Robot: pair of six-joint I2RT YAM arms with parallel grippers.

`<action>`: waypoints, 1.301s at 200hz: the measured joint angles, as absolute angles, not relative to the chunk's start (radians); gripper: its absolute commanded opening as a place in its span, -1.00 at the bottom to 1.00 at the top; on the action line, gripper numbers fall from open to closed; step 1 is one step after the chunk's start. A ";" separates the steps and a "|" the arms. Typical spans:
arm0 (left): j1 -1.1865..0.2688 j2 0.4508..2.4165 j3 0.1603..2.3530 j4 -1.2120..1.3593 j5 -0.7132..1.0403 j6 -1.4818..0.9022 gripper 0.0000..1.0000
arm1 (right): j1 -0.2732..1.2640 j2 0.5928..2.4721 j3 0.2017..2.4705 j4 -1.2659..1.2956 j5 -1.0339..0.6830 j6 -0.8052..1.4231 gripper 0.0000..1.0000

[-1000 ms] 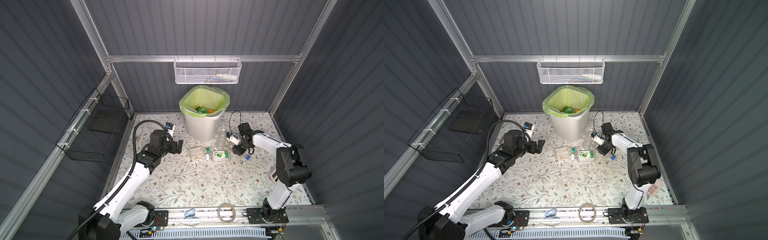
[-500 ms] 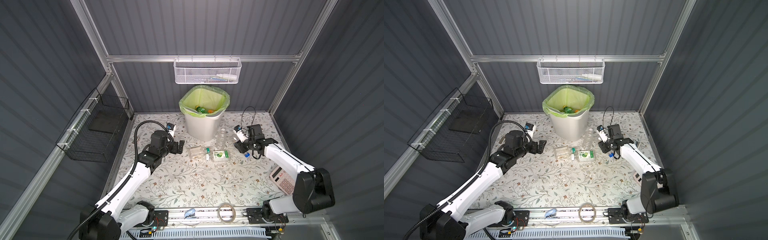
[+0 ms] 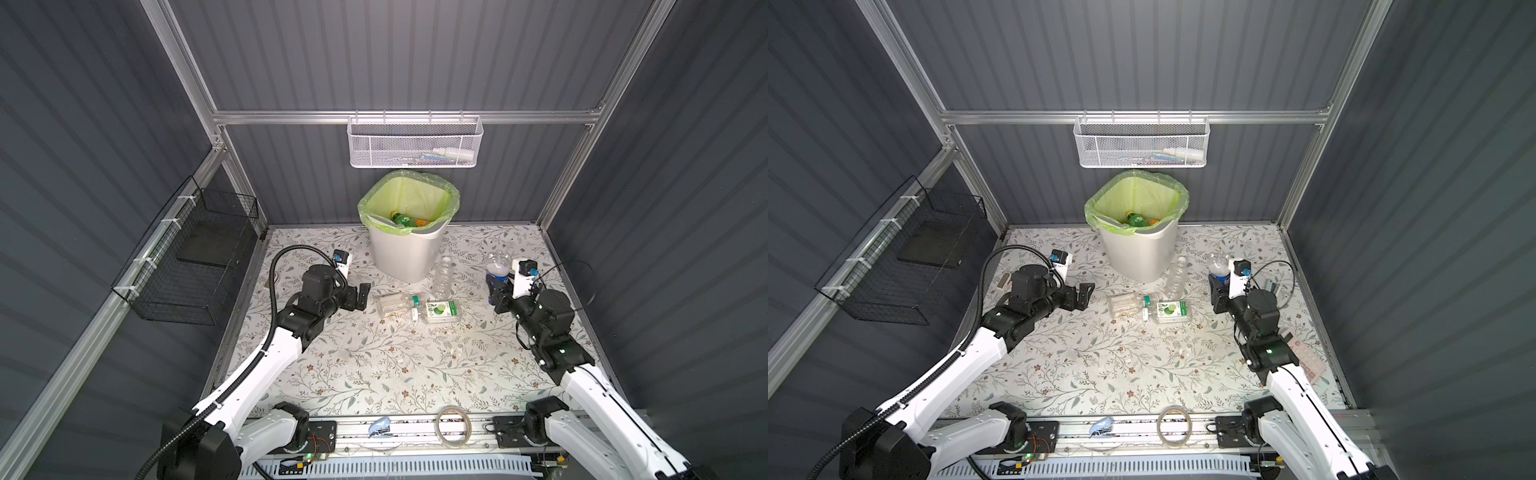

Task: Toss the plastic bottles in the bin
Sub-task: 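Carry the blue-label bottle over the bin with the right gripper and release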

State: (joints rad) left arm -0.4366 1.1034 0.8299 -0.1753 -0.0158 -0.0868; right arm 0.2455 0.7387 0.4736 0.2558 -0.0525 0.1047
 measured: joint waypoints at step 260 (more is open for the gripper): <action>-0.437 1.079 0.756 -0.093 0.001 -0.141 0.99 | 0.350 1.572 1.589 0.088 -0.325 0.257 0.98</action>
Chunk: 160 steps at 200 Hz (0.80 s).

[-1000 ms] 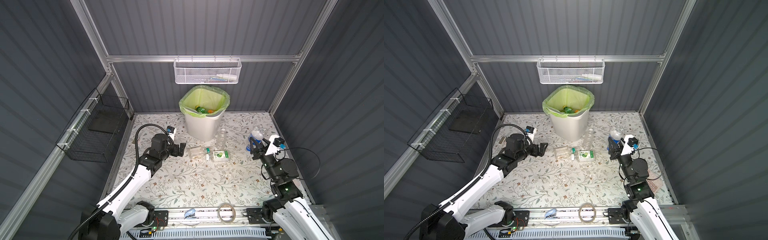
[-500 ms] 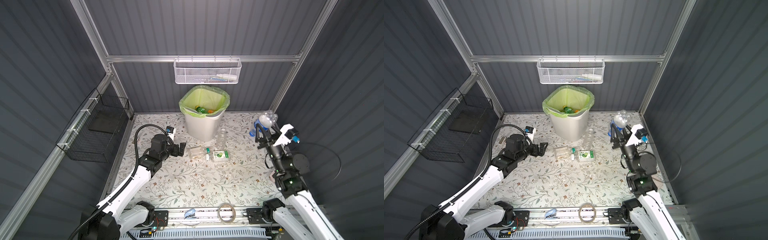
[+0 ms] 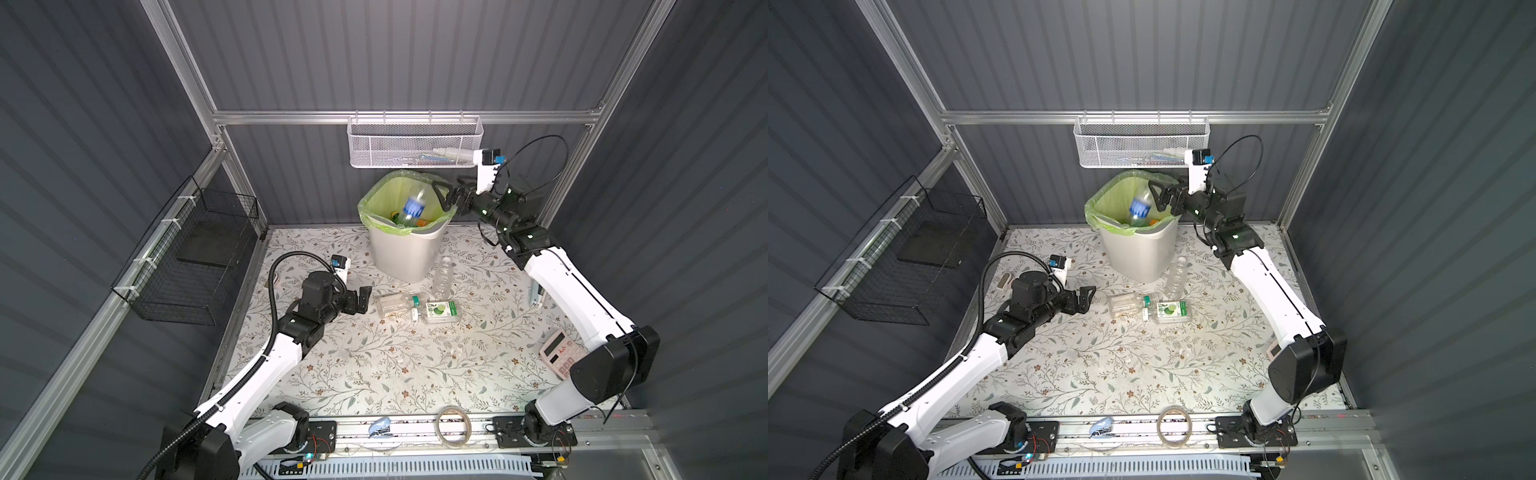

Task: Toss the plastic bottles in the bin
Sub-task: 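Carry the blue-label bottle over the bin with the right gripper and release, then withdraw the right arm while the left gripper lowers onto the green-neck-label bottle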

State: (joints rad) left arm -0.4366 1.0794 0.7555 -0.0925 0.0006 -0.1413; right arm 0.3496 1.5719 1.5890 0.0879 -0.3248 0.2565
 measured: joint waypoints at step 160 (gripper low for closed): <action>-0.564 1.363 0.823 -0.081 0.060 0.062 0.99 | 0.212 1.154 1.111 -0.207 -0.127 0.257 0.98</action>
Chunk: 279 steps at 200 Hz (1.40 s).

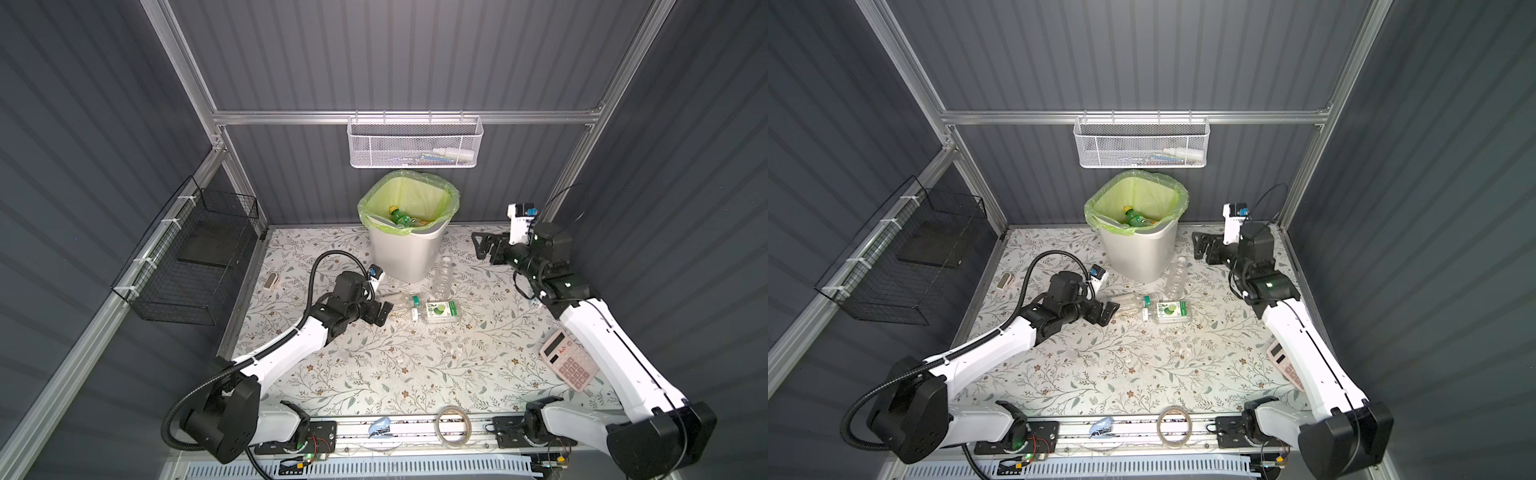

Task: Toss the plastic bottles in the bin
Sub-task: 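Withdraw the right arm while the left gripper lowers onto the green-neck-label bottle, then grasp the green-neck-label clear bottle with the left gripper and lift it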

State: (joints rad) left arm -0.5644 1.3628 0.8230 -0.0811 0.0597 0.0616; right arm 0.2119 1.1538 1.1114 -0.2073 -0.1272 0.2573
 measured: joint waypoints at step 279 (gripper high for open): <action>-0.608 1.875 1.201 -0.299 0.096 0.477 0.75 | 0.070 1.079 0.886 -0.255 -0.294 0.359 0.77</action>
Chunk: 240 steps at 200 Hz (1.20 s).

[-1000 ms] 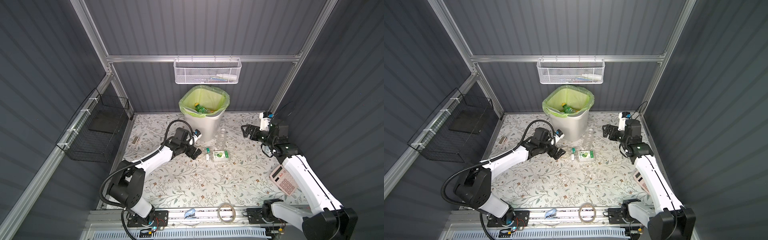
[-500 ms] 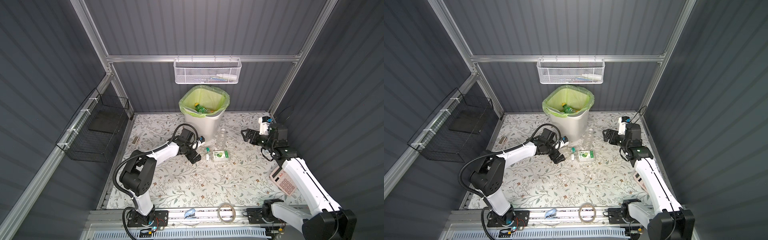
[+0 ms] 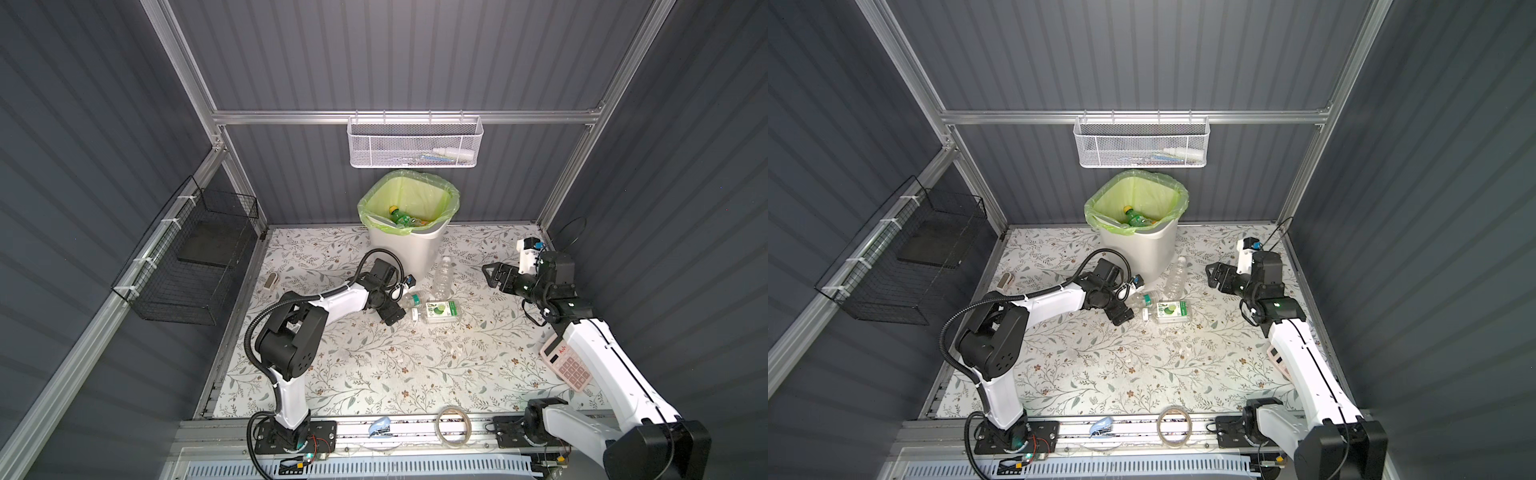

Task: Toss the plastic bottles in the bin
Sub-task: 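Grasp the green-neck-label clear bottle with the left gripper and lift it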

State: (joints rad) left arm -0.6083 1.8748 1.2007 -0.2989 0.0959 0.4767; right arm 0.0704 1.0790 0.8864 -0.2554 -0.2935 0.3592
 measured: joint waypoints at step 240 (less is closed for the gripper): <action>-0.627 1.576 0.953 -0.177 0.022 0.382 0.10 | 0.057 1.174 0.858 -0.263 -0.356 0.393 0.55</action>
